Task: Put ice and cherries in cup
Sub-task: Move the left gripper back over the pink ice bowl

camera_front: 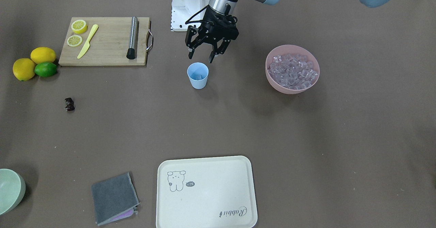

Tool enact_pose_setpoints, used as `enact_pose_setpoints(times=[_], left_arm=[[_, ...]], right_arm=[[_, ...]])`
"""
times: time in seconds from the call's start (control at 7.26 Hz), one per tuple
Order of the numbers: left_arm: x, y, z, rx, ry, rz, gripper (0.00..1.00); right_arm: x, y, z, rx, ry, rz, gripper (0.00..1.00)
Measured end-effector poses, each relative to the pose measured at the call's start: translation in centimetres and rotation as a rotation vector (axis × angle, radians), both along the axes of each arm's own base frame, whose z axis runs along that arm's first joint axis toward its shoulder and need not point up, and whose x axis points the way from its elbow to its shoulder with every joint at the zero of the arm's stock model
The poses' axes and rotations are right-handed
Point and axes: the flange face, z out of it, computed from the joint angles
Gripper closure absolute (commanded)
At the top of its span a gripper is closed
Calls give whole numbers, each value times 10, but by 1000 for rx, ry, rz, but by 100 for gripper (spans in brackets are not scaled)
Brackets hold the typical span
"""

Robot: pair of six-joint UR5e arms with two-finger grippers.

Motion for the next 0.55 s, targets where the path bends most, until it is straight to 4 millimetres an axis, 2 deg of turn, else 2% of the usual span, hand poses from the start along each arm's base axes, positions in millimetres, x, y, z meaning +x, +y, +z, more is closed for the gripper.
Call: enact_pose_setpoints(times=[0.28,0.55], left_arm=[[-51,11,51,78,-97,38,18],[-107,4,101,149,-223,79,17]], right_arm=[[0,0,1,-1,0,0,0],[0,0,2,-4,0,0,0]])
